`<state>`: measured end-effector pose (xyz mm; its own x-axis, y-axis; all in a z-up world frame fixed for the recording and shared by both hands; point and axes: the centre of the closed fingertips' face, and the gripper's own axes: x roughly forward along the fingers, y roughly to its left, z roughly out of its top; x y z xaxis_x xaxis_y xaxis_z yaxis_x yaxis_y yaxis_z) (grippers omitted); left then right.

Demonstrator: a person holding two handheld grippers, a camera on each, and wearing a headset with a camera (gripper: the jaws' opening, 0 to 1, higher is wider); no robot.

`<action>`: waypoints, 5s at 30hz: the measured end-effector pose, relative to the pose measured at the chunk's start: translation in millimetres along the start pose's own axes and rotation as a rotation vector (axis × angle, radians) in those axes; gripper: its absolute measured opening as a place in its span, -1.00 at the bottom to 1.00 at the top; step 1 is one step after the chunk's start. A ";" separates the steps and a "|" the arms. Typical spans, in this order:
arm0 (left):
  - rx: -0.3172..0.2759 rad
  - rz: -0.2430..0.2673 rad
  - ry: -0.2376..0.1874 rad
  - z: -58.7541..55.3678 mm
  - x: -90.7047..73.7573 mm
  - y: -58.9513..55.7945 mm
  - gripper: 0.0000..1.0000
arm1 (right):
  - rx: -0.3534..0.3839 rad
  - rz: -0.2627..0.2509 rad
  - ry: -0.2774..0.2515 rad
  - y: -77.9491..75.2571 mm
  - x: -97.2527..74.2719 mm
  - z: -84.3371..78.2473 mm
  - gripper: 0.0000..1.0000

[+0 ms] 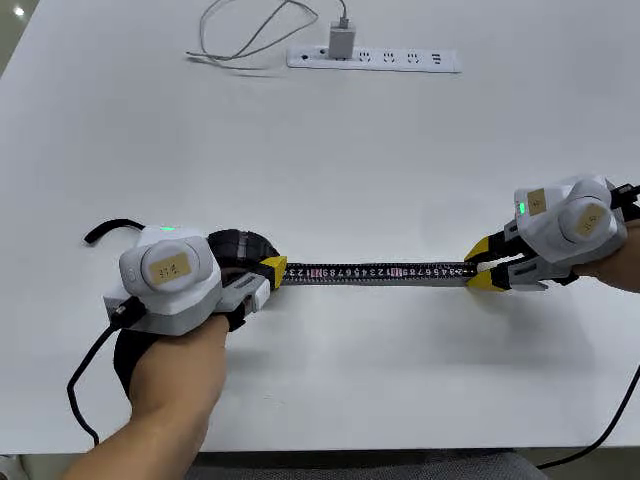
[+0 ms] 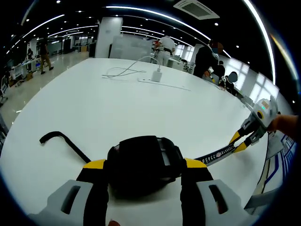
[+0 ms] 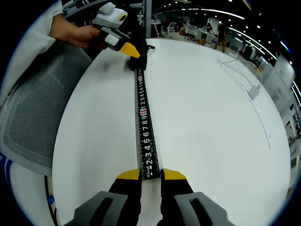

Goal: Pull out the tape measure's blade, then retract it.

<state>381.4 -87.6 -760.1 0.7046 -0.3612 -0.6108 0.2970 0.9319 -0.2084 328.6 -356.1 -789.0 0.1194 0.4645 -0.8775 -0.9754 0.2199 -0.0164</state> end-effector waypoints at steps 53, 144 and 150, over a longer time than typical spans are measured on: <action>-0.059 -0.034 0.007 0.3 -1.6 1.1 0.13 | -0.019 0.009 -0.086 -4.4 20.3 53.6 -0.79; -0.090 -0.063 0.012 0.4 -2.7 2.6 0.13 | 0.041 0.082 -0.245 14.1 89.0 169.0 -0.79; -0.096 -0.063 0.011 0.3 -1.9 3.5 0.13 | 0.033 0.083 -0.251 14.9 92.2 176.2 -0.79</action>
<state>381.3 -83.6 -759.4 0.6794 -0.4194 -0.6021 0.2772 0.9064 -0.3187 357.8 -158.8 -785.7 0.0852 0.6796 -0.7286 -0.9778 0.1977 0.0701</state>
